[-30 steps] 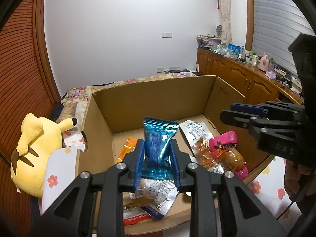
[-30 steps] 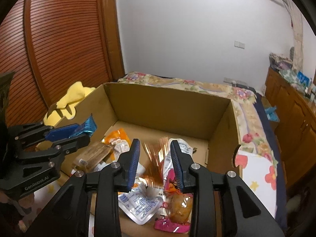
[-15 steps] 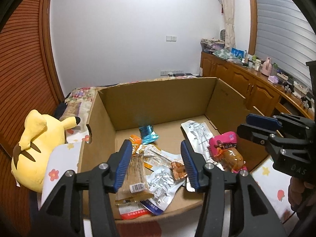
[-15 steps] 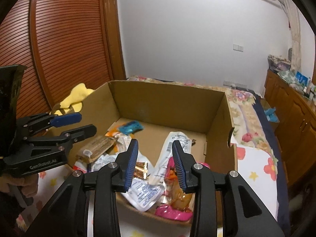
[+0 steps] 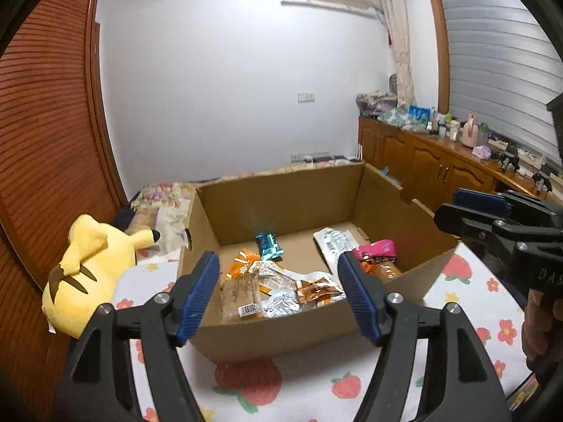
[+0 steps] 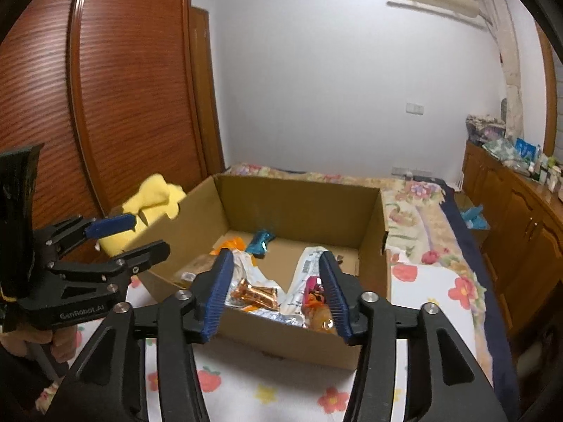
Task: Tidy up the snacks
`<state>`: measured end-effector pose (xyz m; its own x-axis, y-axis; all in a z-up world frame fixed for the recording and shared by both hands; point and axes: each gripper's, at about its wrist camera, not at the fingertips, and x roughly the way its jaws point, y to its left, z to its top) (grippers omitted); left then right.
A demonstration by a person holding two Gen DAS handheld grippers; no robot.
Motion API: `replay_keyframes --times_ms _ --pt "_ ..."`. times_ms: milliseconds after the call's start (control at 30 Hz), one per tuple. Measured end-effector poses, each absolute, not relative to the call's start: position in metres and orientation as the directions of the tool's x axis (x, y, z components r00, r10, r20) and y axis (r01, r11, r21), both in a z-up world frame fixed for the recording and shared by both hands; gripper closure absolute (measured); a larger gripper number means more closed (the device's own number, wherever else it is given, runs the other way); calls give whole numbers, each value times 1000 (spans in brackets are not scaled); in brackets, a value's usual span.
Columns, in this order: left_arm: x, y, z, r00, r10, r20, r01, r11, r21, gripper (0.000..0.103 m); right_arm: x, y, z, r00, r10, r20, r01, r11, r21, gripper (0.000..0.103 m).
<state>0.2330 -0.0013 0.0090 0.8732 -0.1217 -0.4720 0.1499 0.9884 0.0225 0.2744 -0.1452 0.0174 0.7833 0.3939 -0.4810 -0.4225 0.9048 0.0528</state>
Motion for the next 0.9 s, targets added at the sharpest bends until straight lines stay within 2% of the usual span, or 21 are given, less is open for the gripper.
replay_keyframes --times_ms 67,367,433,567,733,900 --pt "220 -2 14 884 -123 -451 151 988 26 26 265 -149 22 790 403 -462 -423 904 65 42" --pt "173 -5 31 909 -136 -395 161 986 31 23 227 -162 38 827 387 -407 -401 914 55 33" --pt "164 -5 35 911 -160 -381 182 983 21 18 216 -166 41 838 380 -392 -391 919 53 30" --pt "149 -4 40 921 -171 -350 187 982 10 13 197 -173 46 851 374 -368 -384 922 49 28" --pt "128 -3 51 940 -144 -310 155 988 10 5 174 -176 53 872 359 -333 -369 929 38 25" --pt "111 4 59 955 -135 -266 135 991 -18 3 154 -177 64 892 343 -295 -353 935 22 19"
